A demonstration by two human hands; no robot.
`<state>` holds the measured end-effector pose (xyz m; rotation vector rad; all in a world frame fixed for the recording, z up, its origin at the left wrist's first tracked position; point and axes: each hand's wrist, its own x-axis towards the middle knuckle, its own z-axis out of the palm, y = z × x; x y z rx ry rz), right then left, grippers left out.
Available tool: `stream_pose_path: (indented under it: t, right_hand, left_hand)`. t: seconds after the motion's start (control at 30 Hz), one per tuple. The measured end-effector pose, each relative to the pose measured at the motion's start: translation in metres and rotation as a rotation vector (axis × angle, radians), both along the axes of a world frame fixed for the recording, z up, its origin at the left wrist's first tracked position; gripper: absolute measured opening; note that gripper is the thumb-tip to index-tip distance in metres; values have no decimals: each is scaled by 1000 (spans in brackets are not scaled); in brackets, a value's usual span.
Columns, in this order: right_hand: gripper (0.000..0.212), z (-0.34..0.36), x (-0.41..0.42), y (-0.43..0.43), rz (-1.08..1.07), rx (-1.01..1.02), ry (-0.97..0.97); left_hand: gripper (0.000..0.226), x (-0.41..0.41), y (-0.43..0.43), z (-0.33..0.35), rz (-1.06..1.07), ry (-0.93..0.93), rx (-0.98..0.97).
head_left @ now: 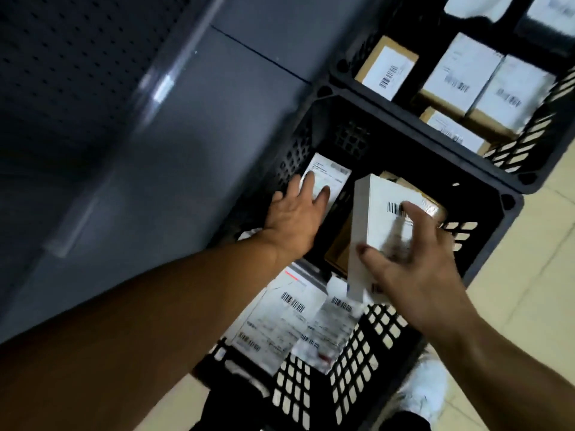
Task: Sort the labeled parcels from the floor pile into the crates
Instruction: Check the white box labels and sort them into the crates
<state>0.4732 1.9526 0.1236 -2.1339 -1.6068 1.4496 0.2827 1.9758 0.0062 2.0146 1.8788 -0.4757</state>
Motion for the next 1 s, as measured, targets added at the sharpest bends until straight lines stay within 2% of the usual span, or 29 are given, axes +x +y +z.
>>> stream_pose_path:
  t: [0.2, 0.33, 0.4, 0.5, 0.63, 0.77, 0.9, 1.0]
  right_hand:
    - [104, -3, -44, 22, 17, -14, -121]
    - [106, -30, -88, 31, 50, -52, -212]
    - [103, -56, -110, 41, 52, -96, -261]
    - [111, -95, -129, 62, 38, -203, -382]
    - [111, -142, -146, 80, -141, -252, -352]
    - [111, -186, -151, 82, -181, -296, -373]
    - [107, -209, -151, 81, -195, -210, -342]
    - [94, -217, -148, 85, -178, -123, -263]
  left_hand:
    - [97, -21, -23, 106, -26, -70, 59]
    - [97, -37, -29, 135, 9, -119, 82]
    - [93, -48, -27, 136, -1, -122, 120]
    - [96, -68, -19, 125, 24, -112, 239]
    - [91, -85, -11, 101, 80, -91, 287]
    - [87, -90, -17, 85, 60, -133, 315]
    - [83, -109, -34, 77, 81, -144, 337]
    - [81, -118, -47, 73, 125, -142, 329]
